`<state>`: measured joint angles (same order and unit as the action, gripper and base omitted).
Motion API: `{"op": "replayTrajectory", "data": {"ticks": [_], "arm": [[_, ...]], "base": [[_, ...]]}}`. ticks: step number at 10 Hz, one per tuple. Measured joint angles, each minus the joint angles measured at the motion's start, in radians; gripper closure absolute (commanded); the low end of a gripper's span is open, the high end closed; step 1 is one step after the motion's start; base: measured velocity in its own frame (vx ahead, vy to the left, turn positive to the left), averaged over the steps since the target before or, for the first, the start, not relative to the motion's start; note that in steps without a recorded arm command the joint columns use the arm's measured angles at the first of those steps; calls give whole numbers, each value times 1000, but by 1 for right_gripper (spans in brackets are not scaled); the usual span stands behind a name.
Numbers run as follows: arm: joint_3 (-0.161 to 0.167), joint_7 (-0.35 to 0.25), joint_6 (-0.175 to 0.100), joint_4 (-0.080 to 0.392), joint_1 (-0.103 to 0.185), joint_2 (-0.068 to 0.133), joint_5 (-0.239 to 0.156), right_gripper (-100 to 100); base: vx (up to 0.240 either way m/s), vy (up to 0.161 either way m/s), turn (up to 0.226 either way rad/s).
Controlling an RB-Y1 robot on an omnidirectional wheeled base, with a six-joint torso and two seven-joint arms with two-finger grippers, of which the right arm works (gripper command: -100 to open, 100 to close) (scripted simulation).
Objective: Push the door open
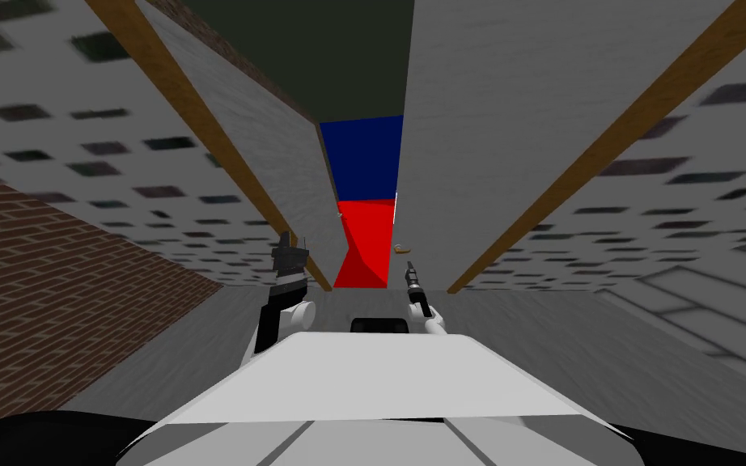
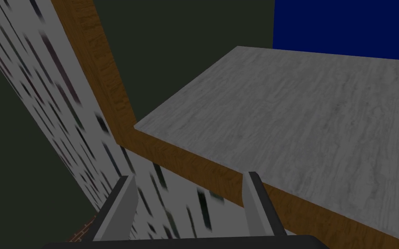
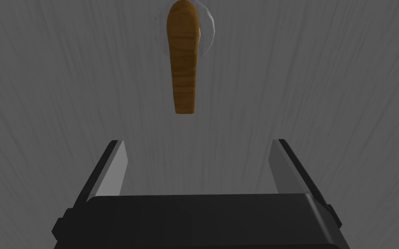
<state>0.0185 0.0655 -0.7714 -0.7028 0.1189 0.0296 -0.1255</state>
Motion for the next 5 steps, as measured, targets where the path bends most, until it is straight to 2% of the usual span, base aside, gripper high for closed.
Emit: {"op": "replayTrajectory", "data": {"ticks": [2,5], "arm": [[1,-2,-3,17,6,-2,-3,-100],[-4,-3,-8,24,7,17,-6,-100]], "base": [[65,-19,23],[203,-7,27]]}}
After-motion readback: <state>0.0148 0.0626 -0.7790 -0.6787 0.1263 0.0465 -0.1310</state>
